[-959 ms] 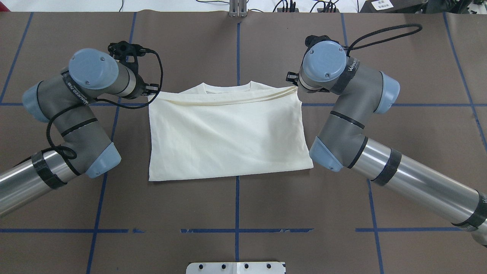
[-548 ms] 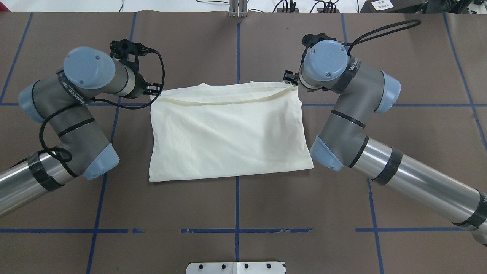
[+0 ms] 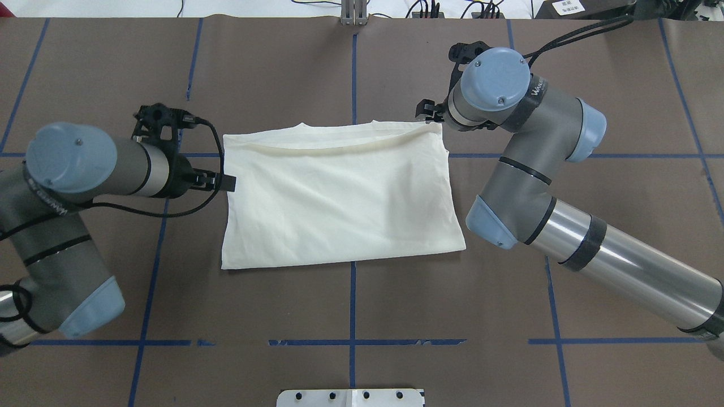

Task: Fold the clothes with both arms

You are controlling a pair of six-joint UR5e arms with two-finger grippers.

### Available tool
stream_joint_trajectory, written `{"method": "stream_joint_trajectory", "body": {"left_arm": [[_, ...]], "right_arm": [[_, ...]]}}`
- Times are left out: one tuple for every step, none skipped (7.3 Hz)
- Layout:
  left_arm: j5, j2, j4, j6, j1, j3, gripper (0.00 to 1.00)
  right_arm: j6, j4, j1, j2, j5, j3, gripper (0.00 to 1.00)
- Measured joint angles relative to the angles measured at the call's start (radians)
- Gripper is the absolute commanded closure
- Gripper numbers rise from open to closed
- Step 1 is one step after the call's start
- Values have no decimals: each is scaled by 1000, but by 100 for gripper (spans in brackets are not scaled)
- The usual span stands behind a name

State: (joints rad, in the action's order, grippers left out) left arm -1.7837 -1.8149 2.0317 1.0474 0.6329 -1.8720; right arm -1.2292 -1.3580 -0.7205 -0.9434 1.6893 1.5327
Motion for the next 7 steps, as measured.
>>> {"method": "stream_joint_trajectory", "body": {"left_arm": [[32, 66, 77, 66, -57, -17, 22], [76, 108, 138, 130, -116, -18, 29], [109, 125, 167, 192, -167, -17, 35], [133, 129, 178, 240, -210, -14, 36], [148, 127, 182, 269, -240, -11, 37], [155, 125, 183, 281, -256, -5, 39], [157, 121, 183, 285, -264, 1, 40]], "right_arm": [[0, 0, 0, -2, 1, 5, 0], [0, 0, 0, -2, 1, 7, 0], [0, 0, 0, -3, 1, 7, 0], [0, 0, 0, -4, 0, 7, 0], [0, 0, 0, -4, 0, 7, 0], [0, 0, 0, -4, 0, 6, 0], [0, 0, 0, -4, 0, 6, 0]]}}
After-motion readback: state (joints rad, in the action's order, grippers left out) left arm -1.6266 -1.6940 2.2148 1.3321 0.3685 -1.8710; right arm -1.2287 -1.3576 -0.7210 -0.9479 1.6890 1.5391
